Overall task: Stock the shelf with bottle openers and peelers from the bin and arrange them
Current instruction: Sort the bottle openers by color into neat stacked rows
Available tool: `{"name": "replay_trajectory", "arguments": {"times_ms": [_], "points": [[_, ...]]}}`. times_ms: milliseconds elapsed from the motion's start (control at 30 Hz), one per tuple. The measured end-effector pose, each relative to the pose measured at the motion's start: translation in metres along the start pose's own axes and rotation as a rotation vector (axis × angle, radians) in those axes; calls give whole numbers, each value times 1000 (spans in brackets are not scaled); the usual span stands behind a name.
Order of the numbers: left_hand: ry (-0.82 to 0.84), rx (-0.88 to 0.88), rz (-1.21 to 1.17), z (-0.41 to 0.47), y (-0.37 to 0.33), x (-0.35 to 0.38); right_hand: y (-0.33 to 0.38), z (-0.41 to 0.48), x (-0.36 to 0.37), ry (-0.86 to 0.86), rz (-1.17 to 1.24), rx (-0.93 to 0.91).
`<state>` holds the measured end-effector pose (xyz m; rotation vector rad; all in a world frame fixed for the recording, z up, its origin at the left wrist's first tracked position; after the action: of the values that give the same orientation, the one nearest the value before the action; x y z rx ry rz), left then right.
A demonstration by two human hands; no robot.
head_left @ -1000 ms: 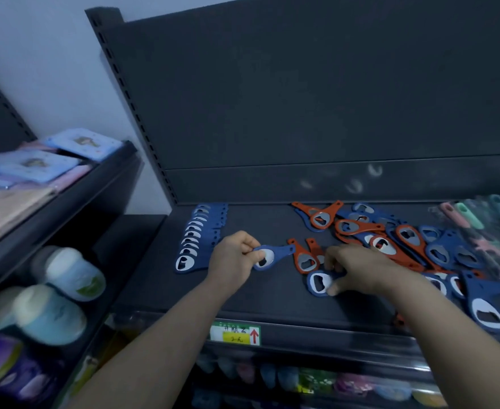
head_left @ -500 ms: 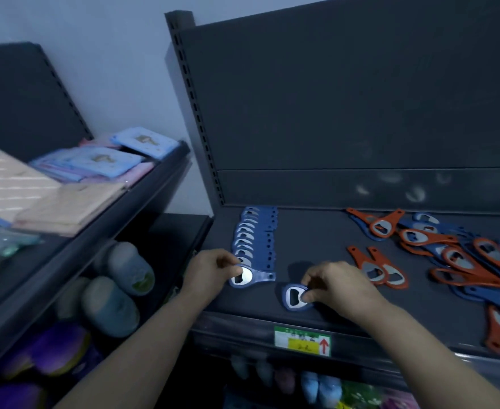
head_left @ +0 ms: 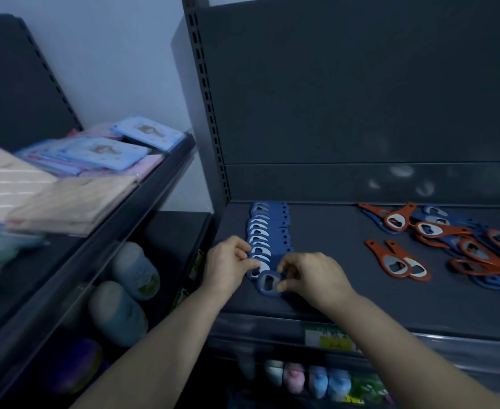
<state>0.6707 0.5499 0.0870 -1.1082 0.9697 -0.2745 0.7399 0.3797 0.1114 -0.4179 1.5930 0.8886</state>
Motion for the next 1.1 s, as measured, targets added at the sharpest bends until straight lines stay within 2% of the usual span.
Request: {"name": "replay_trajectory", "arguments": {"times_ms": [133, 433, 567, 700, 833, 1100], "points": [[-67, 12, 9, -5, 4, -10, 9, 8, 7, -26, -75, -2], [-79, 58, 23, -17, 5, -28, 24, 20, 12, -98, -172, -10], [-41, 124, 172, -18, -2, -30, 24, 16, 12, -142, -195, -17], [37, 245, 454, -15, -16, -22, 11, 2, 3, -179, -245, -13], [100, 345, 660, -11, -40, 4, -18, -16, -10, -211, -308, 40], [309, 521, 610, -19, -114, 114, -122, -81, -40, -265, -304, 328]]}}
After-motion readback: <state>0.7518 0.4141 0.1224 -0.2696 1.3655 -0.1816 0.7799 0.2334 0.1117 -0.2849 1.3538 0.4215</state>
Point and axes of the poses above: each hand's wrist, its own z-axis towards the middle knuckle, its own x-axis out of the palm, y = z × x, the point moved 3 cm from there along z, towards the middle knuckle, and after that the axes turned 9 degrees about -z, right-handed, at the moved point
